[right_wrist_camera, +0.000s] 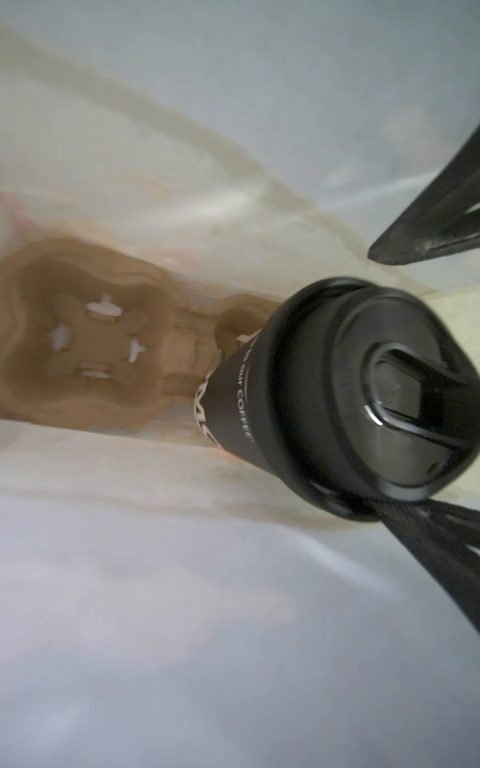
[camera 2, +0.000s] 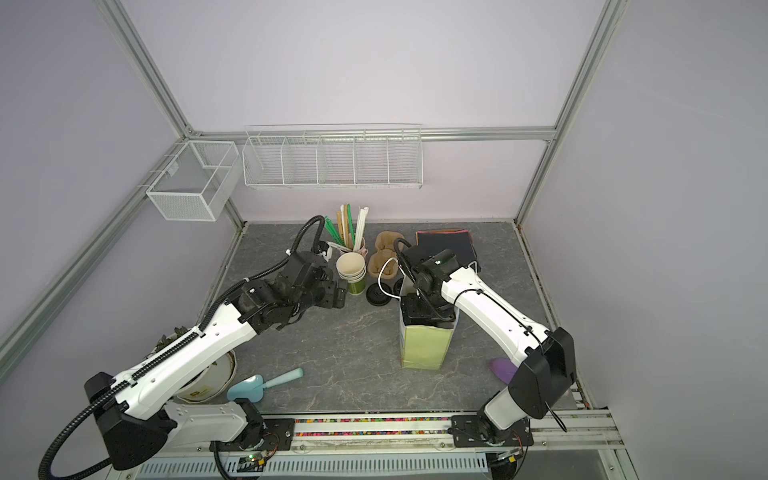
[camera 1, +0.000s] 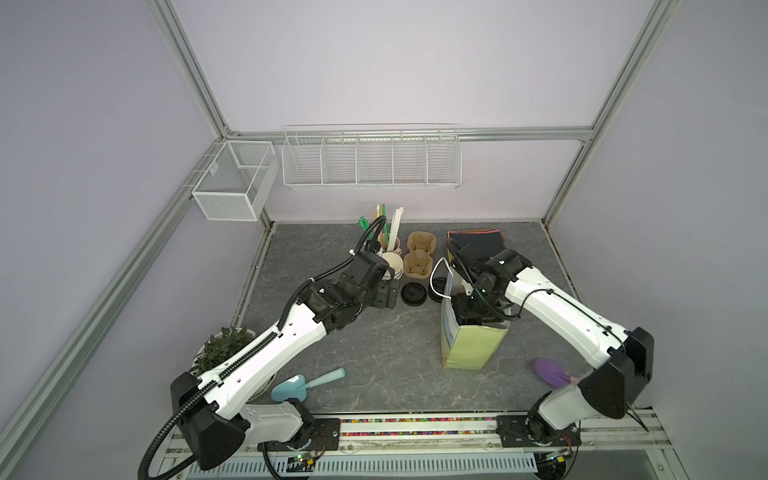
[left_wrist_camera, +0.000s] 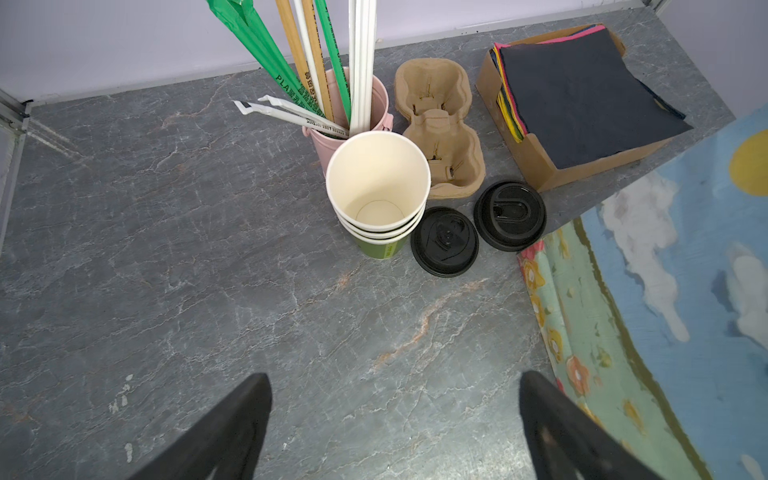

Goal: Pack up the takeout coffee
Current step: 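Open the right gripper to release the black cup inside the bag, then raise the right gripper out of the bag while the left arm lifts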

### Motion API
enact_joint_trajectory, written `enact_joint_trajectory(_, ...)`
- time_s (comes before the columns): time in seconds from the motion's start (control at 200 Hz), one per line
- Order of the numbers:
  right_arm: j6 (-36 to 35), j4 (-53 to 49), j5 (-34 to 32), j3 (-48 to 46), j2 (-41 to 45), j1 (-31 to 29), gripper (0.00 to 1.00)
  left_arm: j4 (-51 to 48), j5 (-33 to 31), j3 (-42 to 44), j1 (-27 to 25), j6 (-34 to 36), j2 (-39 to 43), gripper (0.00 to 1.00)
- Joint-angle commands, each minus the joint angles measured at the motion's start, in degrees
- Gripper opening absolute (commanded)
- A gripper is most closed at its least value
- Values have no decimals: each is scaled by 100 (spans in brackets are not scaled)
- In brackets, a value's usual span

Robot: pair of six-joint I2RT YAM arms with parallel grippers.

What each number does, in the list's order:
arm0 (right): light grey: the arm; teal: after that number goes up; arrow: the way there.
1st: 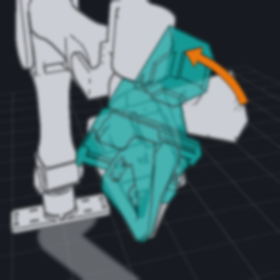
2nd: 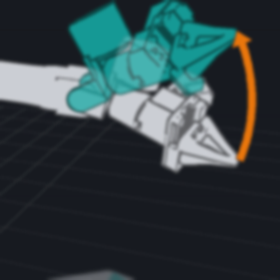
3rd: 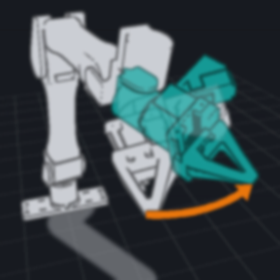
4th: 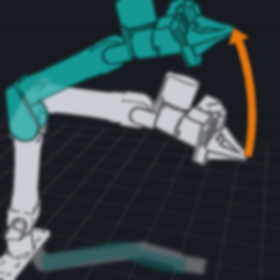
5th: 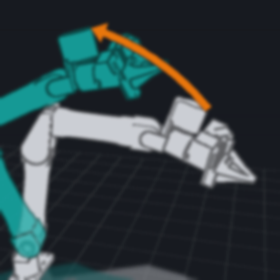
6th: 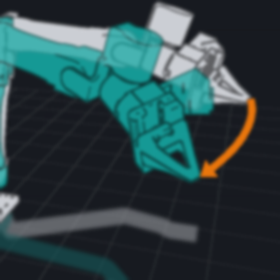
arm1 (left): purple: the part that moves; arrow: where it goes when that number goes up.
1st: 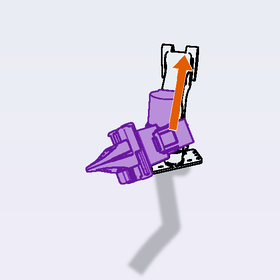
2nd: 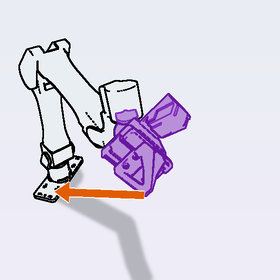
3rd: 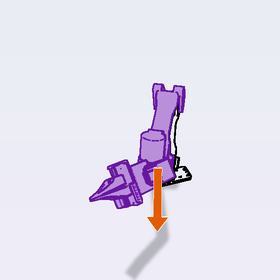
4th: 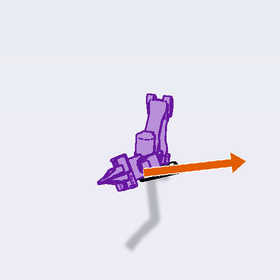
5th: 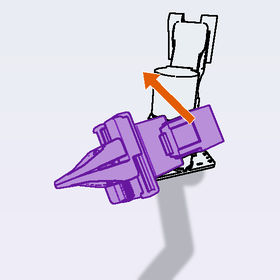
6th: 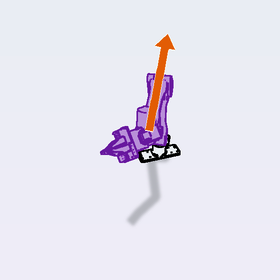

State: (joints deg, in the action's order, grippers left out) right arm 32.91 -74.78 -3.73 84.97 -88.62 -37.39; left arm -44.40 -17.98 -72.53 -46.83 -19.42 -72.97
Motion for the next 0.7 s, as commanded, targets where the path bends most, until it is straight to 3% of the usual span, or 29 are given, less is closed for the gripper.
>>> enact_joint_trajectory(0.0,-128,-156,-110,179,-60,77,89,37,-20,2,-46,72,56,94)
enact_joint_trajectory(0.695,-364,-340,-417,1246,-334,325,88,-16,-207,16,-115,134,2,94)
